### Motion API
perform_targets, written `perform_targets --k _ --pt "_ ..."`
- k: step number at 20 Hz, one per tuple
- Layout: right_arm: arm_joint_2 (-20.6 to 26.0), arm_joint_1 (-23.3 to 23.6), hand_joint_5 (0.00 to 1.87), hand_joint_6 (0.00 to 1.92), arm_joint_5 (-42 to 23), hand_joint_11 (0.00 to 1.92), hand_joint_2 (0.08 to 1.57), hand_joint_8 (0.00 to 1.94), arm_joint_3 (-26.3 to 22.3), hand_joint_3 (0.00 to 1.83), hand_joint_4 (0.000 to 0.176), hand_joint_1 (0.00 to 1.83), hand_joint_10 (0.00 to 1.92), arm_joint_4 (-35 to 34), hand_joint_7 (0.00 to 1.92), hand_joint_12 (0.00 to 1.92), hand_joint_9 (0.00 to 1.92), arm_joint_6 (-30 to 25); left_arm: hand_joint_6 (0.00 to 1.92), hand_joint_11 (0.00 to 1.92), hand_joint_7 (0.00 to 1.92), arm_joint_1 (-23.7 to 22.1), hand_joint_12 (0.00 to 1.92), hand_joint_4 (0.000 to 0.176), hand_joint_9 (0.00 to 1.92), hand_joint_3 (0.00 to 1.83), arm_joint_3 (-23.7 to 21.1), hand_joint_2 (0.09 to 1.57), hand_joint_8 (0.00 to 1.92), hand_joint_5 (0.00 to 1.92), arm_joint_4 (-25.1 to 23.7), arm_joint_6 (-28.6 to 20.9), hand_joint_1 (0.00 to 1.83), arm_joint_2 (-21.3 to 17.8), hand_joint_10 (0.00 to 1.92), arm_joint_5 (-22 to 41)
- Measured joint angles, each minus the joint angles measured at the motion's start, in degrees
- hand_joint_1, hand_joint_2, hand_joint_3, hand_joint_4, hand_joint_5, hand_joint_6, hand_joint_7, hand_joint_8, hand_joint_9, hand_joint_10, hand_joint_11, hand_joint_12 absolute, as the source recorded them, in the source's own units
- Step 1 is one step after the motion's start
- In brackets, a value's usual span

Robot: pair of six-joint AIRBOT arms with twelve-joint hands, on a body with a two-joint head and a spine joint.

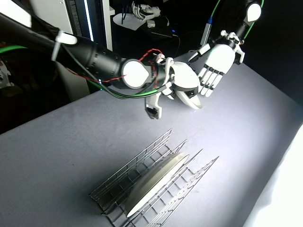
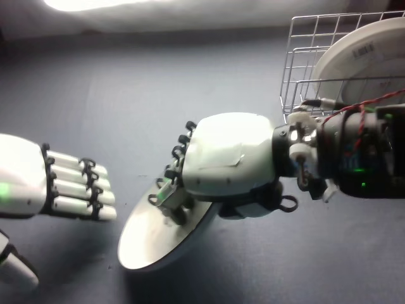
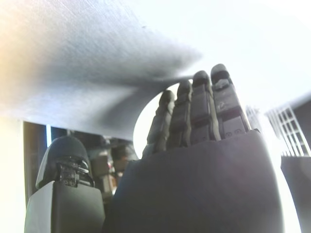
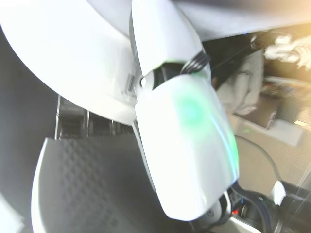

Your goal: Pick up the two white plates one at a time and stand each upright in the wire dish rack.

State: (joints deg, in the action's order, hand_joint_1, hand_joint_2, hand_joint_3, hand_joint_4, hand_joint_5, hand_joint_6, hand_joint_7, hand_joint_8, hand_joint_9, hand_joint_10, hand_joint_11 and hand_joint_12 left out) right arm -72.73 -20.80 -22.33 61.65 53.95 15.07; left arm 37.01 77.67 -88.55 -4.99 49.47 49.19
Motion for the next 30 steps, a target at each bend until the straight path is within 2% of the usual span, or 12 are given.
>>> perform_targets --k 6,9,13,16,19,21,30 --pt "7.65 2.1 0.9 1.05 -1.07 0.89 1.1 0.87 -5.09 0.0 0.0 1.49 1.04 -11.1 0.94 1.46 0.92 0.11 0.0 0.0 0.0 -3.72 0.0 0.0 0.0 0.0 0.9 1.11 0.0 0.0 4.37 -0.37 0.0 -2.71 0.0 1.97" --pt "10.84 2.95 0.84 1.13 -1.2 0.89 1.11 0.87 -6.69 0.0 0.0 1.49 1.07 -17.25 0.95 1.46 0.9 0.15 0.0 0.0 0.0 -4.61 0.0 0.0 0.0 0.0 1.22 1.11 0.0 0.0 3.54 -1.49 0.0 -3.93 0.0 3.06" --pt "13.35 4.57 0.84 1.14 -1.68 0.9 1.12 0.9 -8.0 0.0 0.0 1.48 1.09 -26.56 0.91 1.48 0.88 0.17 0.0 0.0 0.0 -6.27 0.0 0.0 0.0 0.0 1.57 1.11 0.0 0.0 3.72 -4.94 0.0 -4.76 0.0 4.55" --pt "15.19 6.25 0.84 1.16 -1.07 0.88 1.13 0.91 -8.79 0.0 0.0 1.48 1.13 -38.51 0.9 1.5 0.85 0.17 0.0 0.0 0.0 -8.94 0.0 0.0 0.0 0.0 2.62 1.11 0.0 0.0 0.83 -7.96 0.0 -4.66 0.0 4.94" --pt "16.13 6.69 0.89 1.09 -1.33 0.9 1.11 0.84 -8.79 0.0 0.0 1.49 1.08 -46.01 0.94 1.48 0.89 0.22 0.0 0.0 0.0 -9.84 0.0 0.0 0.0 0.0 4.11 1.11 0.0 0.0 0.72 -8.66 0.0 -4.5 0.0 5.16" --pt "16.5 6.69 0.89 1.1 -0.74 0.88 1.11 0.89 -8.83 0.0 0.0 1.49 1.08 -49.03 0.92 1.47 0.88 0.24 0.0 0.0 0.0 -9.75 0.0 0.0 0.0 0.0 4.92 1.1 0.0 0.0 0.11 -8.9 0.0 -4.02 0.0 5.25" --pt "19.26 7.93 0.92 1.06 1.09 0.86 1.11 0.88 -8.79 0.0 0.0 1.49 1.06 -57.61 0.94 1.47 0.89 0.22 0.0 0.0 0.0 -10.25 0.0 0.0 0.0 0.0 5.46 1.11 0.0 0.0 -0.39 -9.05 0.0 -3.91 0.0 5.68"
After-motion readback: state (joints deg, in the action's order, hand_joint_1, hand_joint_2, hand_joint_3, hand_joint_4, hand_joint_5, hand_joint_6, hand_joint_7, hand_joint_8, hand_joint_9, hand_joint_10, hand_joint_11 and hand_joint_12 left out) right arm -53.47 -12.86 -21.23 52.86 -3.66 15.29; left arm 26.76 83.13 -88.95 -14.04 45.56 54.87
